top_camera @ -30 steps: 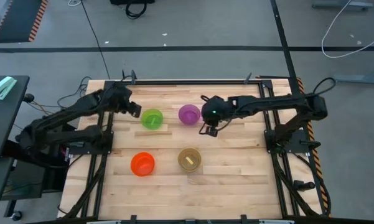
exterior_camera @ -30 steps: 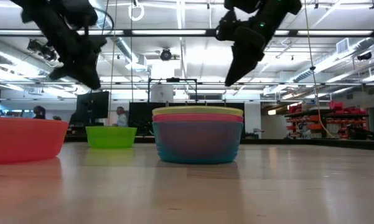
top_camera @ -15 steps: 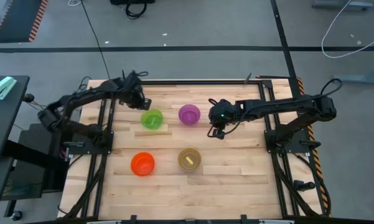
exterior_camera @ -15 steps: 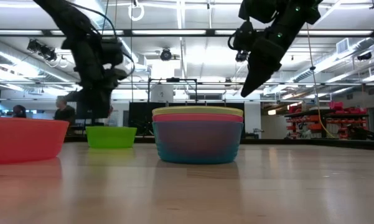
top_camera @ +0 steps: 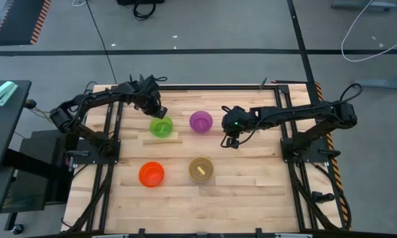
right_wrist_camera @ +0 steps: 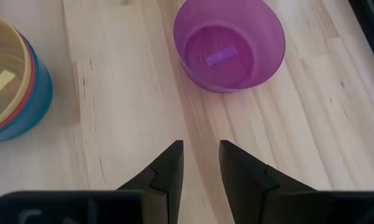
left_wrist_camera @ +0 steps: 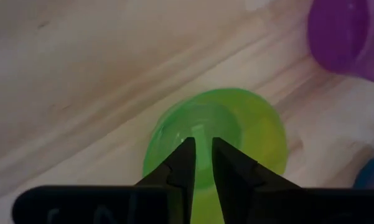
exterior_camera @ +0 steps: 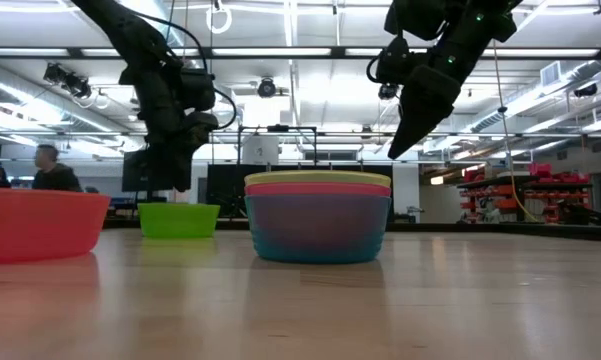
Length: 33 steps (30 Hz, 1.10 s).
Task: Nest bowls inside each other
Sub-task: Stack the green bowl on top of the yellow bowl
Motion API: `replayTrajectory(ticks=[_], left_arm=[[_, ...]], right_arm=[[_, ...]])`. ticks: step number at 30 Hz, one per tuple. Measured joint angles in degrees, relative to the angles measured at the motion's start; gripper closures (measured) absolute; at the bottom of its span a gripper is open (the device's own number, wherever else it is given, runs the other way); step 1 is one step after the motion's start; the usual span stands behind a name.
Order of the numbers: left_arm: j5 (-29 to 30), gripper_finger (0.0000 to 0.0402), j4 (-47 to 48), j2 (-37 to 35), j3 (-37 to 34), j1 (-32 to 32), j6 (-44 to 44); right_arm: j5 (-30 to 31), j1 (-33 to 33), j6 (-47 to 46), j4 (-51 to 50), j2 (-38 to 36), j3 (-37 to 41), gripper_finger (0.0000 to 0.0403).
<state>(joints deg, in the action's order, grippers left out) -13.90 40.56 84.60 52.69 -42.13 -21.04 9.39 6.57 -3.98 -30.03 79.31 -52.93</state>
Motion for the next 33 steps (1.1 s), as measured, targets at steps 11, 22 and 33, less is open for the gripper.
replayTrajectory(ticks=[11, 22, 33], left_arm=[[6.39, 0.0341, 5.34, 0.35, -1.38, -0.08, -3.84], [6.13, 0.0315, 6.04, 4.4, -1.55, 1.28, -4.2], [6.18, 0.0324, 4.99, 10.31, -1.55, 1.25, -4.29]], right_arm=[[-0.01, 0.0, -0.15, 0.08, 0.0, 0.0, 0.0292], [0.0, 0.0, -0.29, 0.11, 0.0, 0.0, 0.0292], [-0.01, 0.0, -0.31, 0.11, 0.0, 0.0, 0.0292]])
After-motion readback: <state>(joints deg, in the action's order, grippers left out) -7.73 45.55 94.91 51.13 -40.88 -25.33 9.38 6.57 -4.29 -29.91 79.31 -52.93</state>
